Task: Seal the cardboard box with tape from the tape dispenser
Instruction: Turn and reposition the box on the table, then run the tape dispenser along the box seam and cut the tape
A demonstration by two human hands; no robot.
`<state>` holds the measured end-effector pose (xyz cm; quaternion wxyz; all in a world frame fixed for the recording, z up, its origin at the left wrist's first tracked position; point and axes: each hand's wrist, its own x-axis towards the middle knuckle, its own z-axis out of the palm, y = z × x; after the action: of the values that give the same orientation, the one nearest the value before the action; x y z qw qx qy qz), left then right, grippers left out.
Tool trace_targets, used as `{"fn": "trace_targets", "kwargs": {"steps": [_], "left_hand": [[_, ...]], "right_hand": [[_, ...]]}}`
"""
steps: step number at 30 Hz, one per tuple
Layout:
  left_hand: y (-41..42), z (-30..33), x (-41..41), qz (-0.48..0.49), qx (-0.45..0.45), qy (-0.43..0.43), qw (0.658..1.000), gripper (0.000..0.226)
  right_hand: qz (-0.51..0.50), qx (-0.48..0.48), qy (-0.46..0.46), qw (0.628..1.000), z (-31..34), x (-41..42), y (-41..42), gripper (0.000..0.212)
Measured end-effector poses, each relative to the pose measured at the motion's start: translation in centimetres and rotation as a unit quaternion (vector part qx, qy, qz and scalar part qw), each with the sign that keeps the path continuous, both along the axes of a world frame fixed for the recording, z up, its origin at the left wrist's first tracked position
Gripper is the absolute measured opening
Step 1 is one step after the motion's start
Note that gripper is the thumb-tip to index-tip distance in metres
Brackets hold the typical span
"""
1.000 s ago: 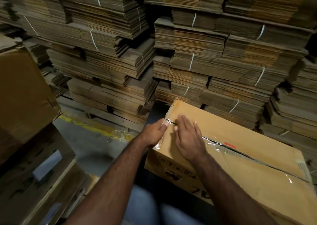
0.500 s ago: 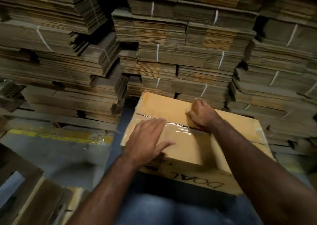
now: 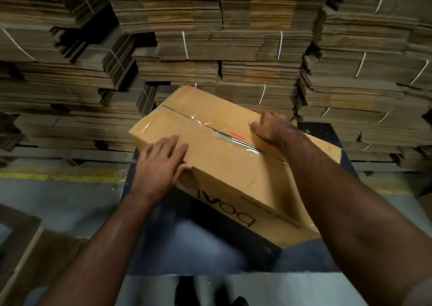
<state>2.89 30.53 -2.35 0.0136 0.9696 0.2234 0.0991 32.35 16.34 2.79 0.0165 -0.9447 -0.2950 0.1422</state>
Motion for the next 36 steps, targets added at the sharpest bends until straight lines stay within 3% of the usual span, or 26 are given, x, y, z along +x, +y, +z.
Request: {"fn": "trace_targets", "kwargs": {"steps": [2,3,5,6,7,9,11,16,21,24,30,36], "left_hand": [[-1.4,-0.5,1.4,0.131,-0.141,-0.038,0.981,0.061],[-2.8,-0.3,2.1,0.184,-0.268,-0.079,0.942,0.063],[-6.9,0.2,3.9,0.241,-0.521,-0.162,0.802,0.065],[-9.0,0.3,4.6,0.254,-0.595,-0.206,0.734,0.064],[-10.5,0.3,5.2,0.261,-0.629,-0.24,0.692,0.065],[-11.5,0.9,6.5,0.277,-0.634,-0.281,0.664,0.065],[-10.4,1.7,7.6,0.264,-0.616,-0.28,0.687,0.06],[-7.9,3.2,10.4,0.204,-0.549,-0.207,0.784,0.043],[-11.5,2.8,8.8,0.183,-0.468,-0.141,0.853,0.052],[-15.5,1.9,4.1,0.154,-0.419,-0.095,0.89,0.063],[-23.2,-0.5,-3.1,0.12,-0.38,-0.143,0.906,0.078],[-21.2,-0.4,-2.1,0.112,-0.375,-0.1,0.915,0.113]], "right_hand": [[-0.017,0.027,0.005,0.999,-0.2,0.3,-2.1,0.07],[-0.025,0.045,0.013,0.999,-0.2,0.4,-3.1,0.068],[-0.029,0.077,0.047,0.995,-0.1,0.5,-5.1,0.064],[-0.024,0.086,0.067,0.994,0.0,0.4,-6.0,0.063],[-0.015,0.092,0.082,0.992,0.0,0.5,-6.9,0.062],[-0.008,0.096,0.098,0.99,0.2,0.4,-8.9,0.061],[-0.026,0.122,0.122,0.985,0.2,0.4,-11.1,0.055],[-0.13,0.243,0.201,0.94,-1.1,-0.3,-15.8,0.052],[-0.085,0.247,0.247,0.933,-0.8,-2.9,-19.2,0.07],[-0.033,0.22,0.207,0.953,-1.4,-7.0,-22.1,0.076],[-0.019,0.303,0.147,0.941,-5.5,-13.8,-27.3,0.081],[-0.017,0.331,0.129,0.935,-6.3,-13.2,-25.9,0.087]]}}
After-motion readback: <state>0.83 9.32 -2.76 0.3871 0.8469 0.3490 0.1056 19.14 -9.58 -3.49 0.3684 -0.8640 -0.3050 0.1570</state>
